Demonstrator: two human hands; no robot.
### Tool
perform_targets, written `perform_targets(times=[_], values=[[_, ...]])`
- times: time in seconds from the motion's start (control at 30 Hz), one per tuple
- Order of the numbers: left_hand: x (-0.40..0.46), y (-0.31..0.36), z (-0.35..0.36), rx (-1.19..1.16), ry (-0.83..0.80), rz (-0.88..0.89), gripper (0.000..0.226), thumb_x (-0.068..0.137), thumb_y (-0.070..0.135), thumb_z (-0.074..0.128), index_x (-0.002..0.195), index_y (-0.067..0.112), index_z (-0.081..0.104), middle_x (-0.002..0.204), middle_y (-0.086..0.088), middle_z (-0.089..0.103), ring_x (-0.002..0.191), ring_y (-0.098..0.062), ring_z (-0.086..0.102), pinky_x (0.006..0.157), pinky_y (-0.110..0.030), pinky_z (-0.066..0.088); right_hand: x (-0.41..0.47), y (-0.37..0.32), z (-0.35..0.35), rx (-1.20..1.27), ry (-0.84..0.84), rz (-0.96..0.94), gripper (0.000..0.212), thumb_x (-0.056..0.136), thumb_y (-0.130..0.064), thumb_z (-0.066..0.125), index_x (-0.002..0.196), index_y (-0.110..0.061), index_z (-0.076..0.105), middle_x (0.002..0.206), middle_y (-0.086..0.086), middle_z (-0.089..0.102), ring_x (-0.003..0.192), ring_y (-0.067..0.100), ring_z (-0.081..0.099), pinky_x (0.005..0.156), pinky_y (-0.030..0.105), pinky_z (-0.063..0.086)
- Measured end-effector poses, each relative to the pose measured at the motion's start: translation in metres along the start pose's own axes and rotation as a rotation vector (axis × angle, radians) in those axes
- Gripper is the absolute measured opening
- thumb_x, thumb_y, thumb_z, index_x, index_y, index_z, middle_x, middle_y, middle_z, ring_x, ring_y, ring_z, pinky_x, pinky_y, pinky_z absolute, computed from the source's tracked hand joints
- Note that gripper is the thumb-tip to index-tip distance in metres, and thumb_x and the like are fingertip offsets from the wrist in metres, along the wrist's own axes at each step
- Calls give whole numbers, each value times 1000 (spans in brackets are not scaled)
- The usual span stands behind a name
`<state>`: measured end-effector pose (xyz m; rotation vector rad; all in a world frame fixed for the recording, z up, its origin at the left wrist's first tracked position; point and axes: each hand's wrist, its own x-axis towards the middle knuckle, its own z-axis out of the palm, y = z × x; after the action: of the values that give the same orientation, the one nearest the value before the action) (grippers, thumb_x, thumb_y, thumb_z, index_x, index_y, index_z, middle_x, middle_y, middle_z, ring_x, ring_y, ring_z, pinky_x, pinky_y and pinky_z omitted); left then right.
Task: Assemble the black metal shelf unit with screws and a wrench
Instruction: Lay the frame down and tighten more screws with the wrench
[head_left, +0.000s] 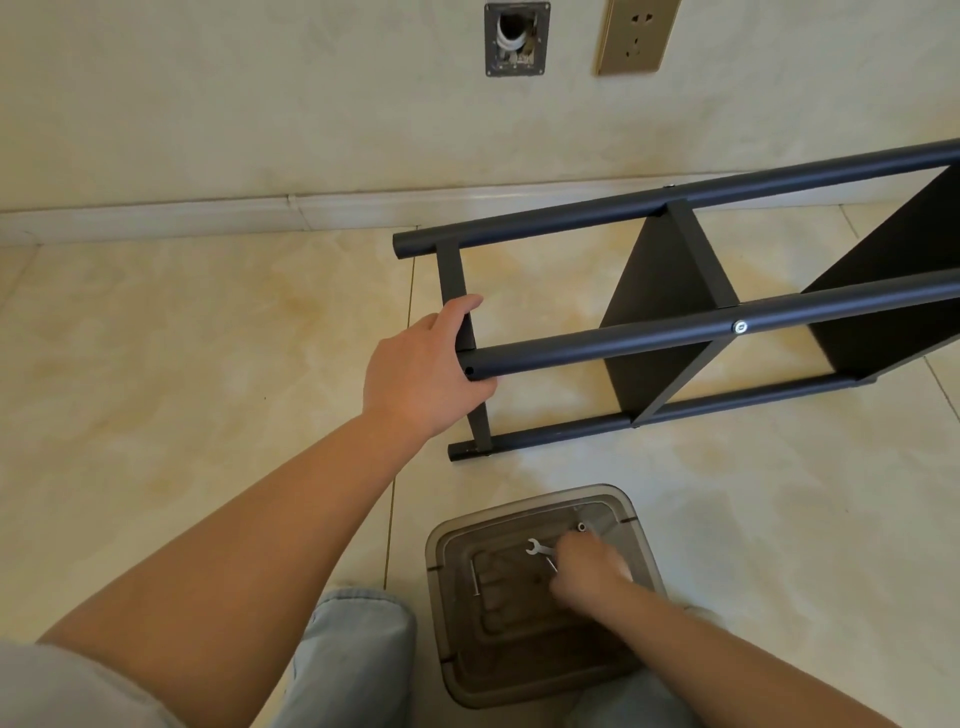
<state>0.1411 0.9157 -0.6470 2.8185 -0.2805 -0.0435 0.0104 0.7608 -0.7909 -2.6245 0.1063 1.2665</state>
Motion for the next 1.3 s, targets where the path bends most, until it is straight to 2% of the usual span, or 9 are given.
perform_targets(times=[0.07, 0.27, 0.4, 0.5, 0.6, 0.77, 0.97, 1.2, 1.3], values=[[-3, 0, 0, -17, -12, 23, 76, 82, 49, 63, 145, 36, 22, 113, 10, 57, 91, -12, 56, 69, -21, 38, -7, -4, -21, 40, 4, -81, 20, 92, -17, 53, 108, -12, 65, 101, 2, 63, 86, 14, 58, 75, 23, 46], [-2, -9, -10, -58, -188, 87, 86, 87, 45, 60, 150, 36, 3, 97, 7, 44, 88, -14, 49, 72, -24, 38, -49, -18, -108, 234, -21, -371, 18, 95, -14, 50, 101, -20, 66, 94, -8, 59, 89, 7, 55, 80, 19, 44], [-3, -6, -8, 41, -118, 89, 87, 83, 50, 63, 150, 32, 11, 108, 4, 28, 98, -13, 39, 82, -20, 37, -76, -23, -140, 576, 114, -538, 16, 96, -14, 50, 93, -28, 56, 86, -10, 63, 80, 4, 63, 75, 19, 52], [-4, -8, -2, 97, 27, 123, 85, 77, 50, 70, 148, 27, 28, 138, -5, 21, 123, -23, 27, 104, -32, 36, -80, -30, -142, 743, 259, -565, 25, 94, -16, 55, 110, -32, 45, 80, -8, 66, 71, 0, 64, 70, 16, 54], [-4, -9, -1, 69, 30, 128, 85, 76, 50, 72, 147, 27, 30, 156, -3, 7, 140, -28, 9, 111, -41, 25, -78, -35, -138, 777, 342, -623, 23, 95, -13, 51, 102, -35, 48, 78, -4, 64, 69, 2, 63, 70, 19, 55], [-3, -8, -4, 43, -74, 105, 89, 81, 45, 68, 150, 29, 14, 159, 3, 3, 144, -20, -3, 118, -37, 13, -76, -42, -137, 731, 312, -694, 18, 96, -18, 51, 104, -33, 56, 92, -13, 59, 83, 2, 60, 79, 19, 52], [-4, -8, -6, 51, -98, 118, 83, 87, 16, 63, 151, 27, 11, 159, 1, -1, 144, -21, -2, 118, -34, 13, -75, -56, -141, 725, 300, -726, 21, 97, -15, 47, 111, -26, 58, 88, -16, 57, 77, 0, 56, 77, 19, 51], [-5, -10, -5, 1, -85, 132, 83, 85, 19, 66, 150, 26, 16, 159, 0, 3, 143, -21, 5, 116, -32, 18, -75, -62, -142, 826, 321, -690, 20, 99, -16, 43, 106, -31, 55, 82, -10, 56, 72, 3, 54, 73, 22, 52], [-7, -8, -4, -64, -72, 110, 86, 83, 21, 68, 150, 26, 15, 159, 3, 3, 144, -15, 9, 114, -30, 24, -73, -66, -141, 885, 475, -627, 19, 98, -17, 46, 105, -25, 62, 79, -9, 59, 69, 3, 56, 68, 23, 54]])
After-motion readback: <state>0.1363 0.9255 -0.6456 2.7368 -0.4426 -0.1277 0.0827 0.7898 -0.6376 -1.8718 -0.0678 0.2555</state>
